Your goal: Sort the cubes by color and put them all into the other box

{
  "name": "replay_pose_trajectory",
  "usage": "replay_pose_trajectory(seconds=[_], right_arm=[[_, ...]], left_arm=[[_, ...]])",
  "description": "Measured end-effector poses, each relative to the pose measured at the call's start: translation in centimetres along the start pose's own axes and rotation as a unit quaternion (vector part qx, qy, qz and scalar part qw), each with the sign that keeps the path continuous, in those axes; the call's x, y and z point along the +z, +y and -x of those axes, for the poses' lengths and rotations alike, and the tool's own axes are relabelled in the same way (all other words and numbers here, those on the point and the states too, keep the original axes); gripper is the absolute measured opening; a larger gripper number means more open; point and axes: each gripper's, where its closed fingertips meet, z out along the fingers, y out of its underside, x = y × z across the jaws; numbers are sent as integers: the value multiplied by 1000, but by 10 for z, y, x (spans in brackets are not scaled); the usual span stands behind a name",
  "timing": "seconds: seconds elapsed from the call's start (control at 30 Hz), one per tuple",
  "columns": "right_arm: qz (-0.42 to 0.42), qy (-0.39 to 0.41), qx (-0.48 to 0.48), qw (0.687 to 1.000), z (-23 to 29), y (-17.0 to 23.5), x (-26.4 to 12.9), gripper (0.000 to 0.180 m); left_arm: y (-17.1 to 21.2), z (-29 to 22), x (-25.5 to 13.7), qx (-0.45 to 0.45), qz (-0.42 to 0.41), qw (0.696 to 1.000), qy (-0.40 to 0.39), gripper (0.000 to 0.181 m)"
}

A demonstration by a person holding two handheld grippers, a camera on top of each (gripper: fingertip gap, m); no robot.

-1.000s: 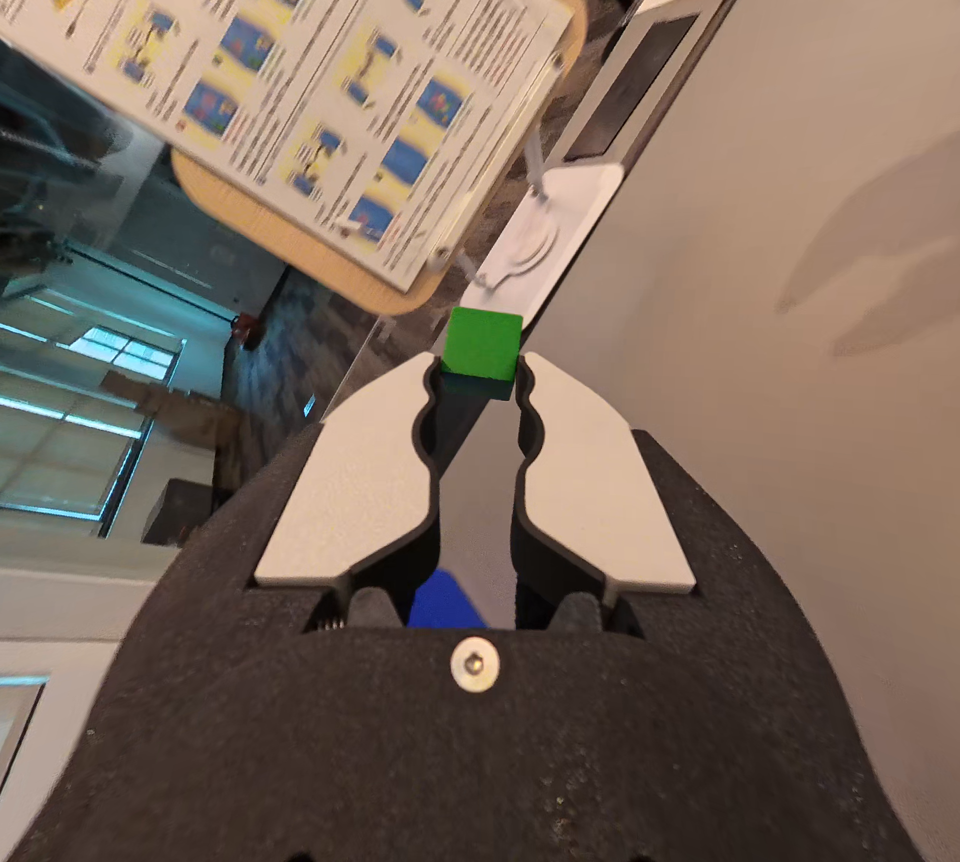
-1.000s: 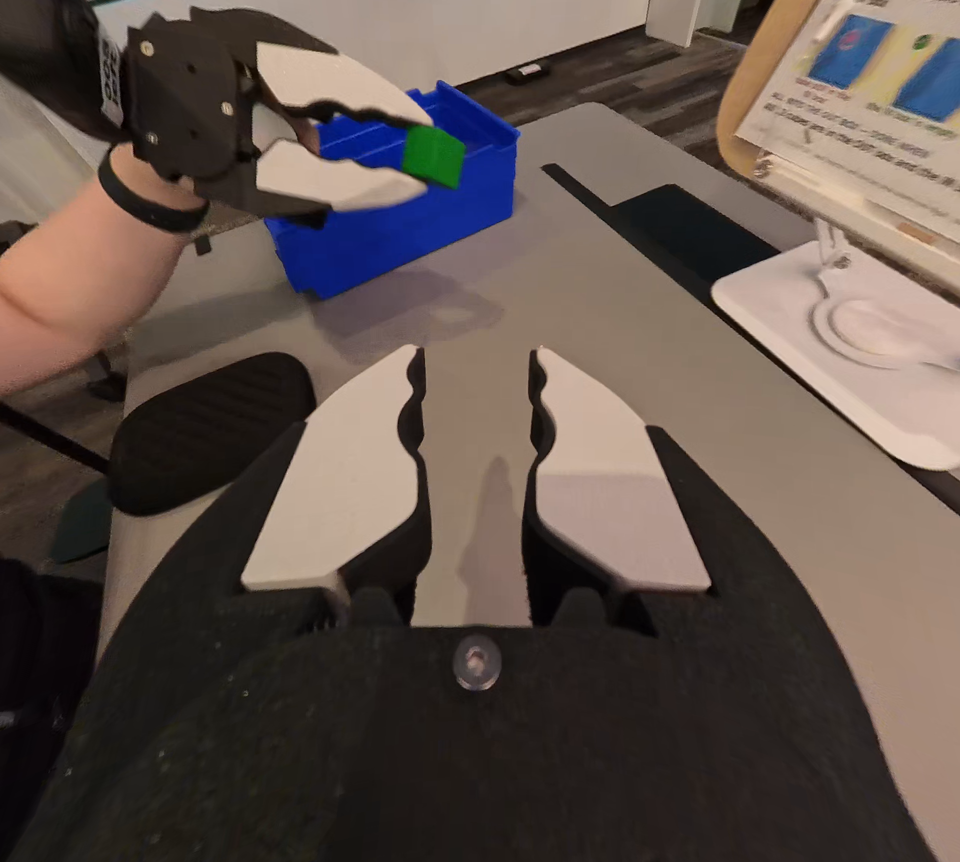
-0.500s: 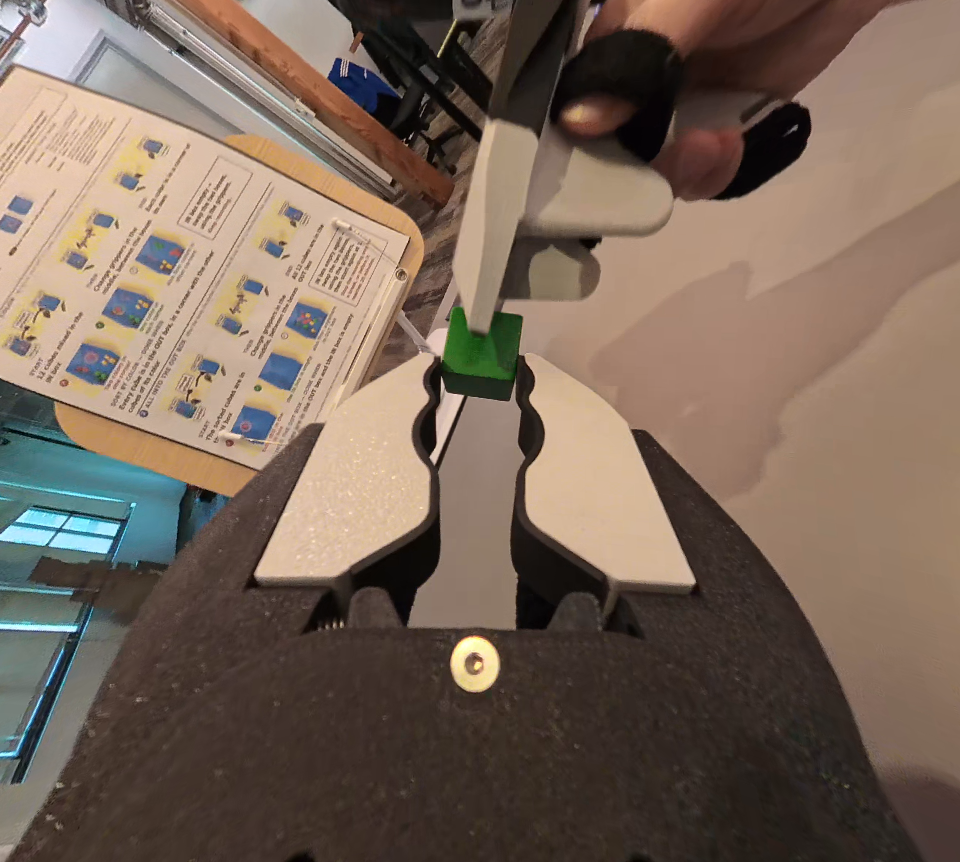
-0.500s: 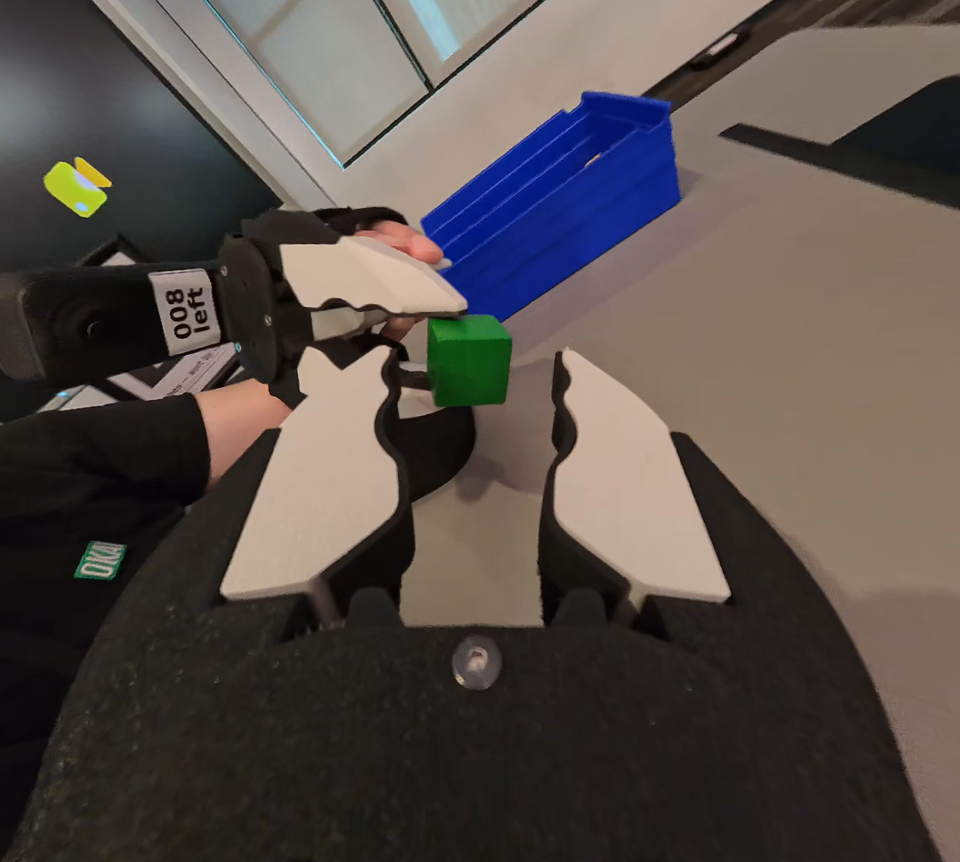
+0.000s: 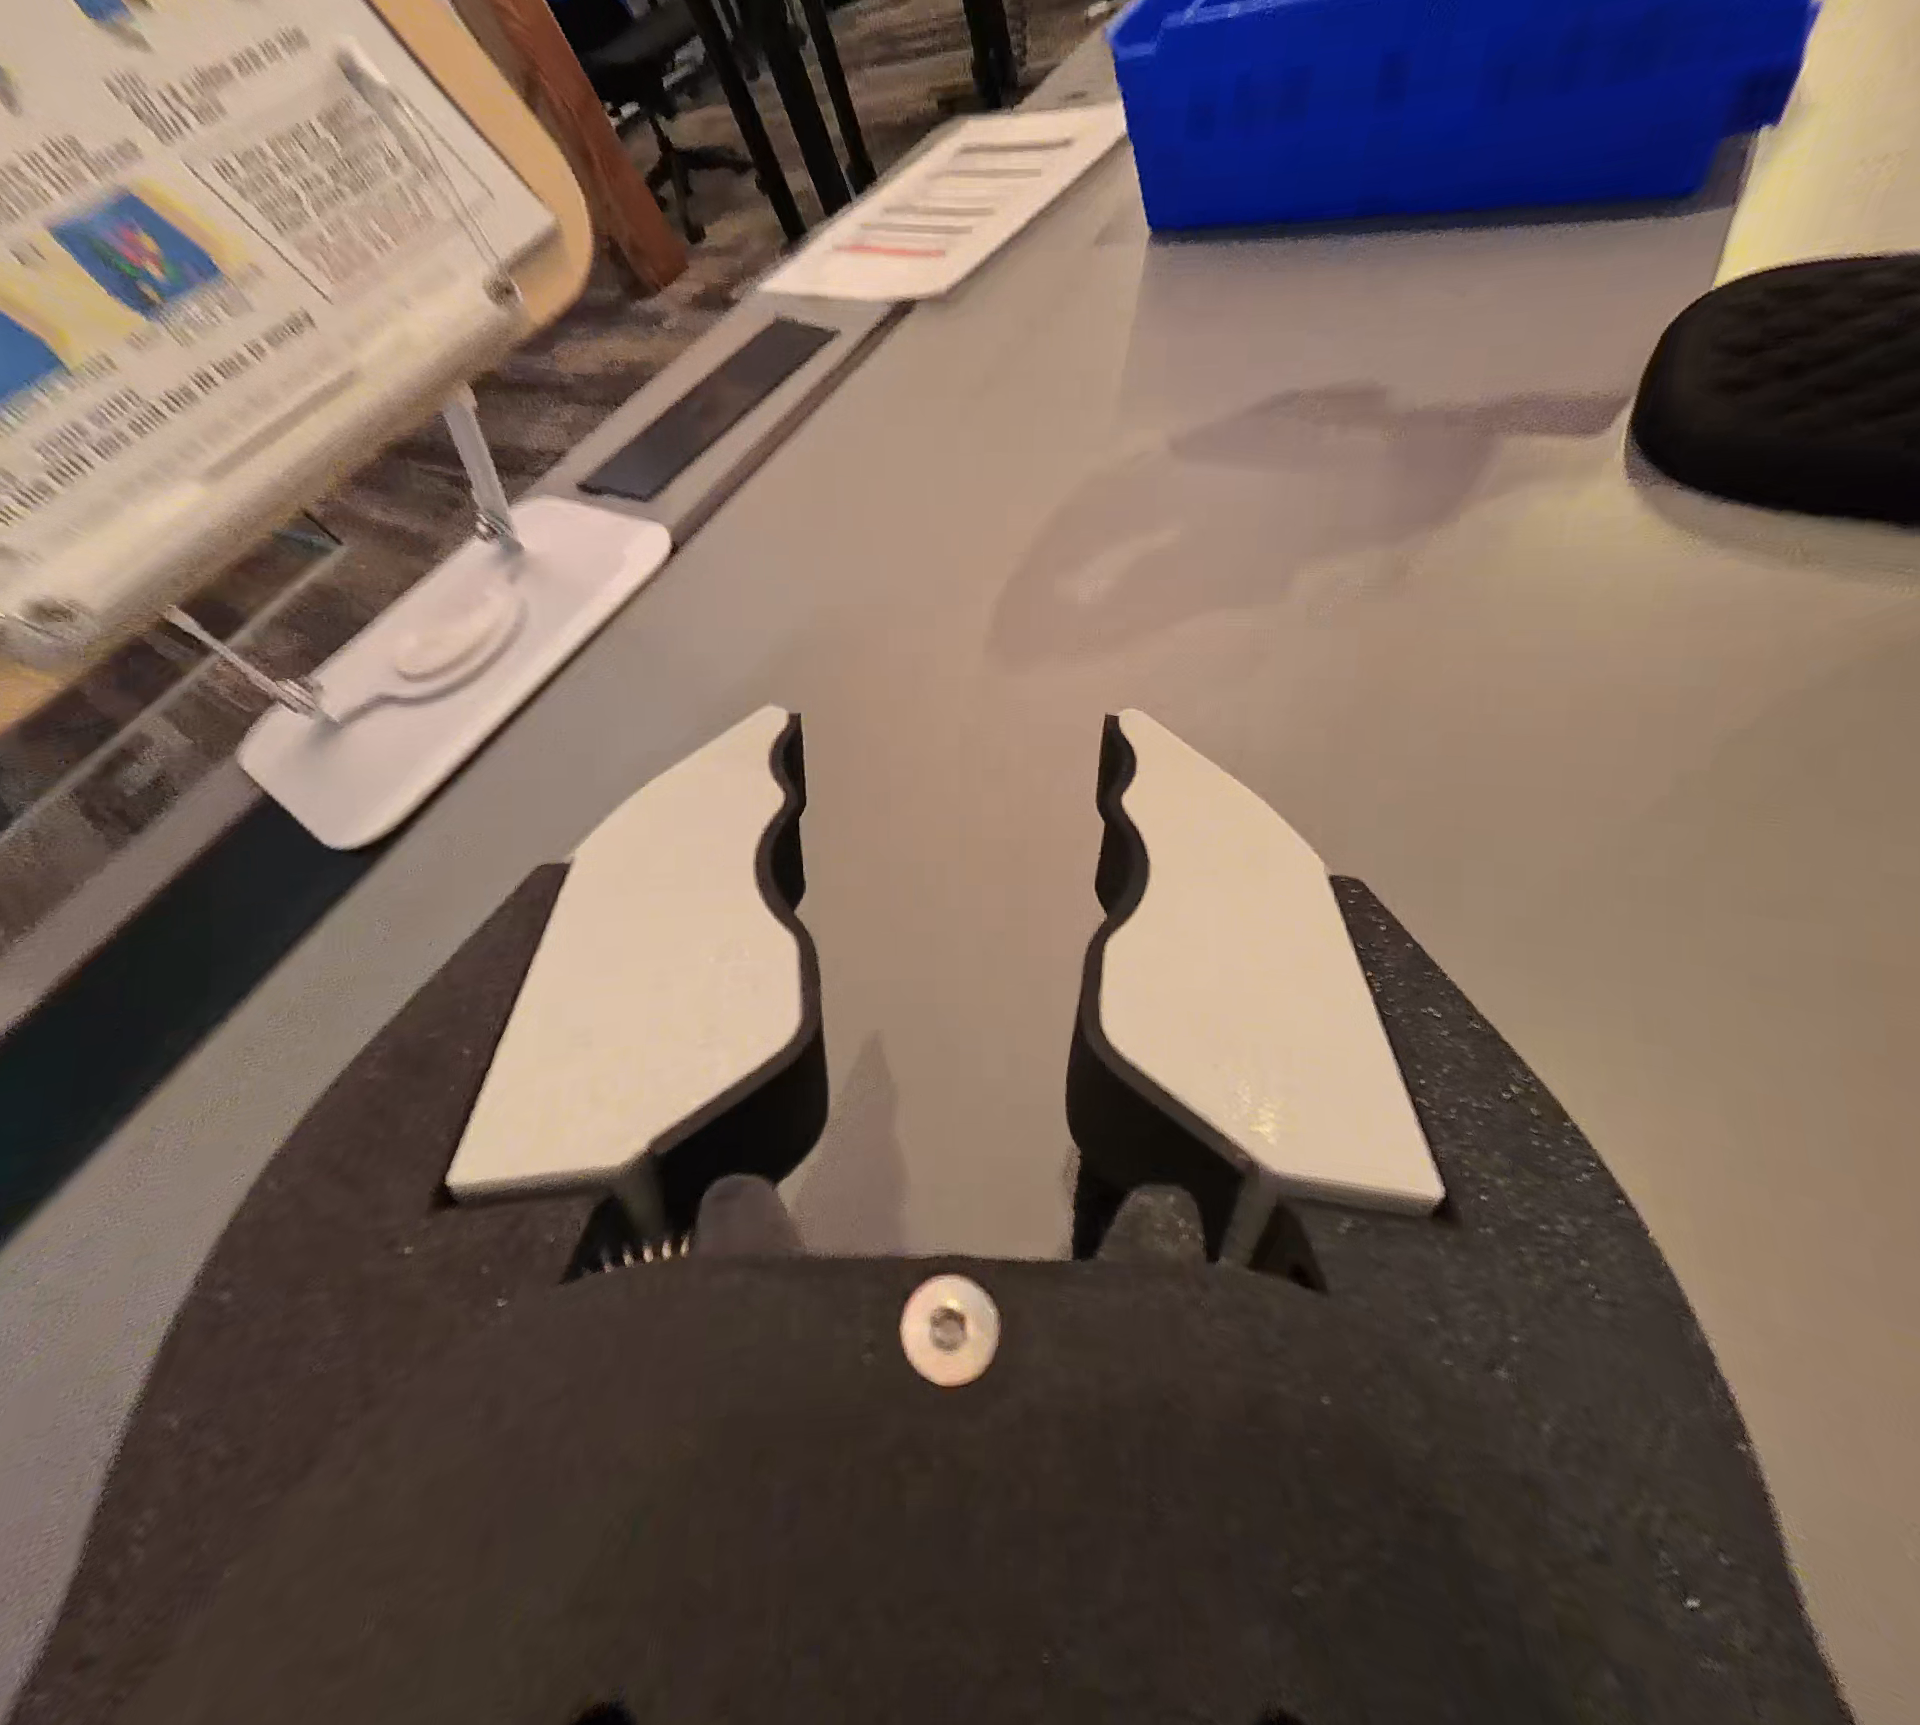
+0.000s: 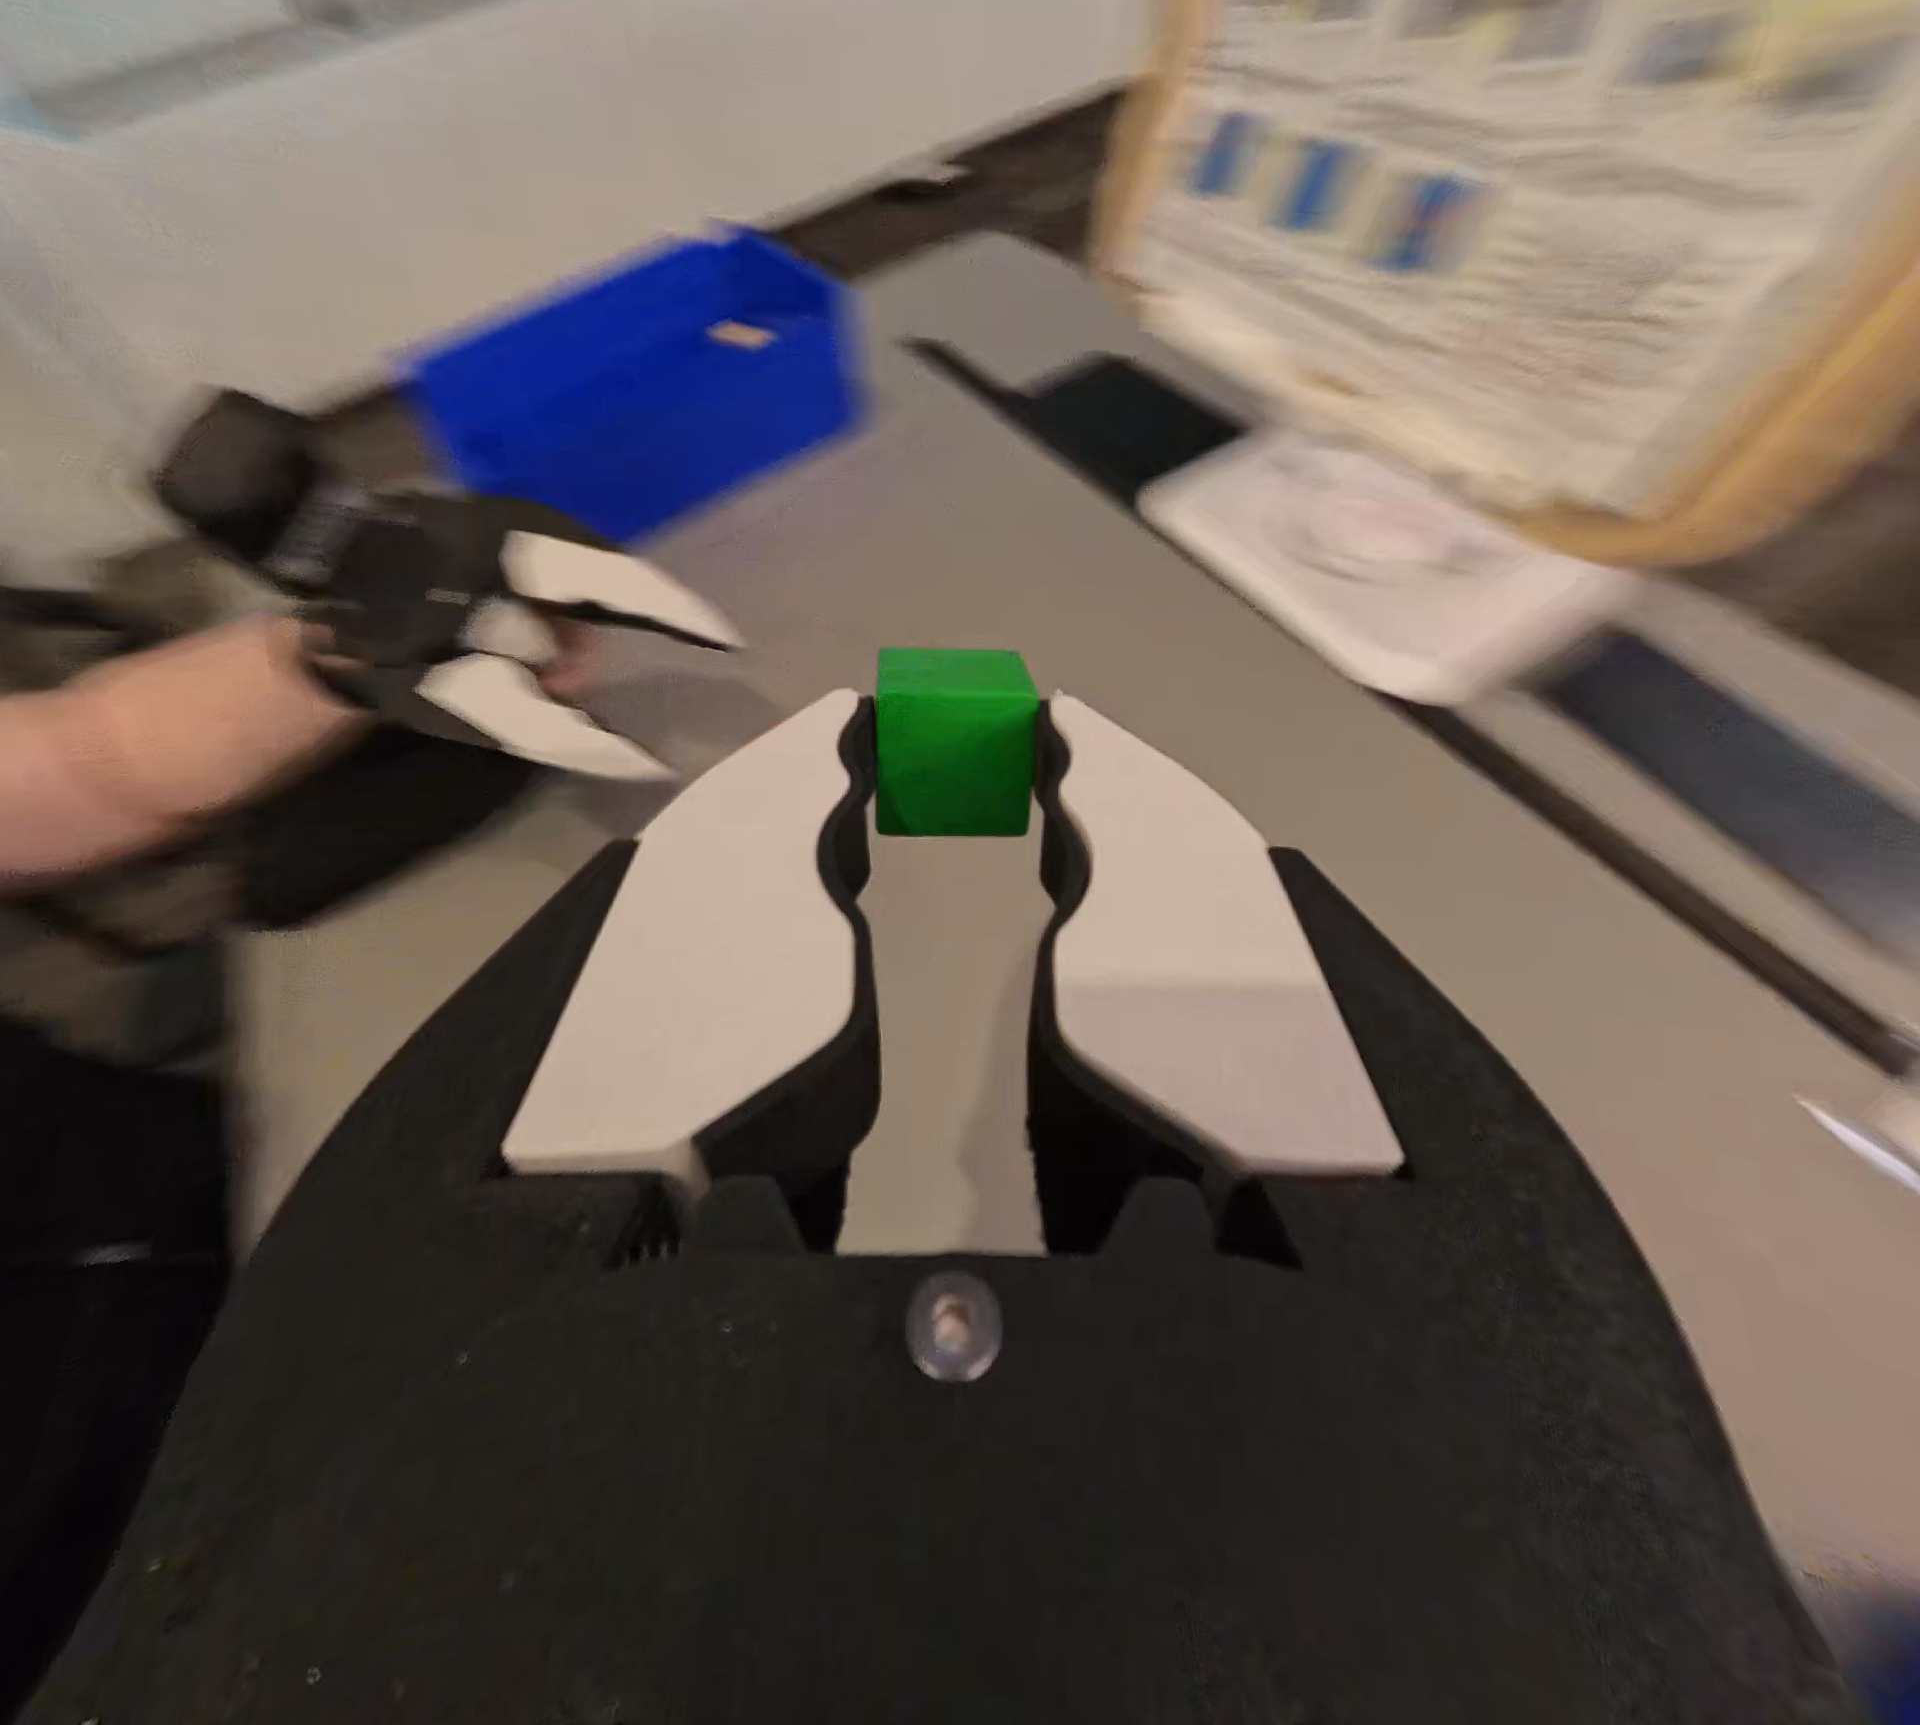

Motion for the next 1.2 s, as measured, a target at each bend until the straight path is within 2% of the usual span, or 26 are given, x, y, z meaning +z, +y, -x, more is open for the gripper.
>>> replay_pose_trajectory(seconds=[0.07,0.13,0.23,0.3,0.37,0.47,0.53,0.6,0.73,0.83,0.93,1.07,1.13,1.2], right_arm=[[29,165,-17,986,-52,22,-75,28],[70,304,8,950,-96,65,-154,28],[106,404,116,901,-139,147,-239,29],[130,420,201,875,-157,201,-264,29],[184,389,239,870,-158,247,-262,29],[240,362,256,863,-159,281,-252,29],[222,372,277,858,-166,282,-252,33],[188,383,278,861,-171,273,-257,44],[116,433,267,853,-175,249,-285,43],[77,450,250,854,-170,232,-298,42],[74,460,221,857,-167,222,-302,43],[75,464,188,863,-170,211,-294,41],[77,462,184,864,-172,206,-288,41],[85,459,176,867,-174,200,-279,41]], left_arm=[[22,-6,13,3,18,1000,-2,52],[40,-11,25,23,38,999,-6,51],[54,-19,36,32,56,998,-1,50],[54,-23,40,21,55,998,8,49],[55,-27,41,9,55,998,21,48],[58,-27,41,-5,65,998,26,48],[61,-24,39,-10,76,997,22,49],[59,-19,34,-9,80,997,10,49],[38,-2,10,-10,57,998,-29,47],[21,19,-22,2,43,995,-85,45],[9,63,-74,38,51,981,-181,45],[7,147,-177,24,81,941,-328,43],[22,195,-231,-1,111,908,-404,41],[55,232,-267,-73,154,885,-433,42]])
